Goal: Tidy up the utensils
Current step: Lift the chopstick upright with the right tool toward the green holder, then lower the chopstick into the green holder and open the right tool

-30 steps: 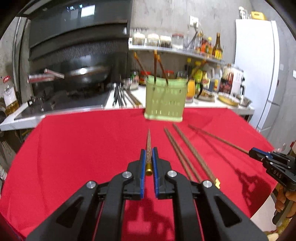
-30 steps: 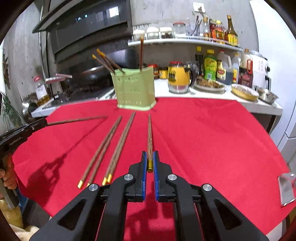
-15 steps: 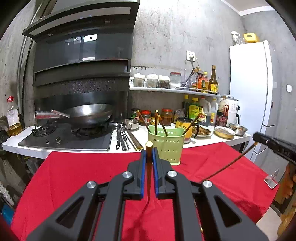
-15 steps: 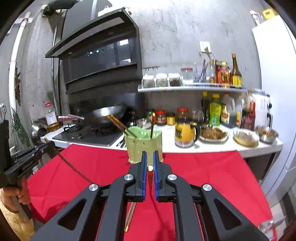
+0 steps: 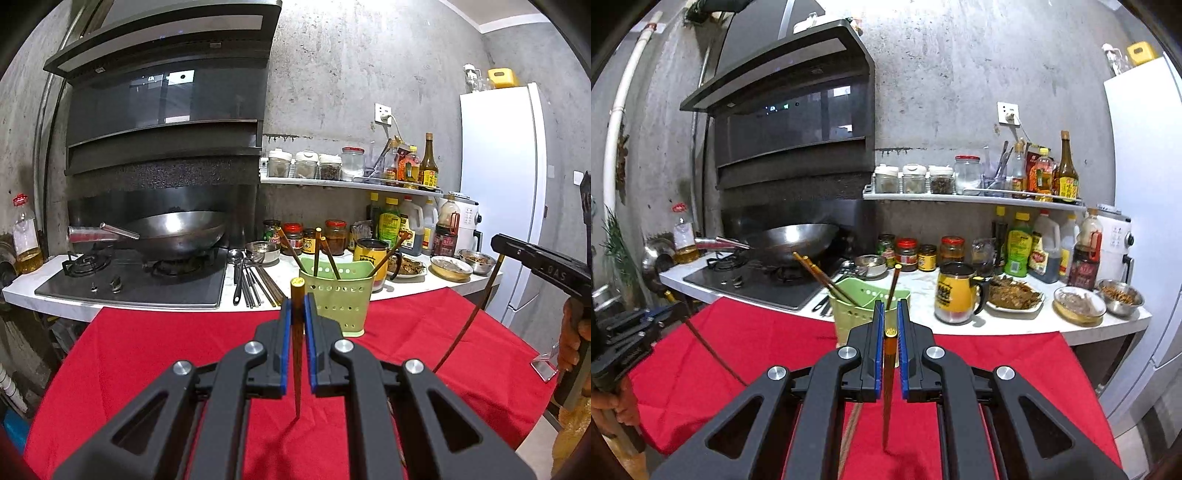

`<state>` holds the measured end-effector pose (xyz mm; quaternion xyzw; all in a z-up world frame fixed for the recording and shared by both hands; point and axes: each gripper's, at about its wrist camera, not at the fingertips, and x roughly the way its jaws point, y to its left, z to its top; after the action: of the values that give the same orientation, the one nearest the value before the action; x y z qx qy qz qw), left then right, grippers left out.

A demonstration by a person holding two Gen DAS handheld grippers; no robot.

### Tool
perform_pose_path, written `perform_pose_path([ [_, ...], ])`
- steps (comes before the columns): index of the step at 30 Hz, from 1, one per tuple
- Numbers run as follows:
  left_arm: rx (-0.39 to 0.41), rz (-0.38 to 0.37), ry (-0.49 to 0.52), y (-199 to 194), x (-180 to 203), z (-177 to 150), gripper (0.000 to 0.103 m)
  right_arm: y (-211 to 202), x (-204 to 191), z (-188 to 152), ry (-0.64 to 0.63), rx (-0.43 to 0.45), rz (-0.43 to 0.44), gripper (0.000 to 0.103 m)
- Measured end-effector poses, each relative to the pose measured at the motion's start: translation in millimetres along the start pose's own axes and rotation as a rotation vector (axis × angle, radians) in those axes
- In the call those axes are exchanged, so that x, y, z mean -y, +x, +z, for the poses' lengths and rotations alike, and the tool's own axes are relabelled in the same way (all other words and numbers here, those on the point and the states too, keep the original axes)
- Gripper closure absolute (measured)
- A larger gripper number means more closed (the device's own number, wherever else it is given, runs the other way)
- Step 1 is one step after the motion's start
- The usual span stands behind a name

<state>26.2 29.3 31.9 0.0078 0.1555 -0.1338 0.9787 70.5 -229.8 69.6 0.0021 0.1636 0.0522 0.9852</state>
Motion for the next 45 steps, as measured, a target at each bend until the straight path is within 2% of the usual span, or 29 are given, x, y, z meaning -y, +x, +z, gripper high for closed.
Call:
perform_pose_path([
  [4, -0.047, -0.028, -0.020, 18, -4, -7, 0.096, 18, 6, -10, 0.018, -0.046, -0.003, 0.095],
  [13, -0.186, -0.025, -0.036, 58, -11, -33, 0.096, 47, 10, -37, 0.027, -0.143, -0.023, 0.094],
  [19, -0.210, -0.021, -0.040, 62, -14, -39, 0.097, 52, 11, -49, 0.025, -0.181, -0.030, 0.094],
  [23, -0.180, -0.027, -0.044, 60, -15, -35, 0.097, 49, 8, -45, 0.004, -0.168, -0.034, 0.096],
  [26, -0.150, -0.036, -0.049, 64, -15, -20, 0.097, 53, 9, -38, -0.003, -0.160, -0.038, 0.096],
  [31, -0.080, -0.082, -0.038, 86, -4, 17, 0.097, 74, 14, -17, -0.006, -0.137, -0.047, 0.096],
  [35, -0.016, -0.130, 0.001, 117, 19, 52, 0.097, 90, 17, 6, -0.008, -0.092, -0.055, 0.096],
  [39, 0.066, -0.069, 0.075, 142, 38, 78, 0.097, 95, 20, 26, -0.030, -0.034, -0.071, 0.096],
  [45, 0.100, -0.097, 0.043, 174, 44, 100, 0.097, 107, 24, 45, -0.047, 0.024, -0.074, 0.096],
])
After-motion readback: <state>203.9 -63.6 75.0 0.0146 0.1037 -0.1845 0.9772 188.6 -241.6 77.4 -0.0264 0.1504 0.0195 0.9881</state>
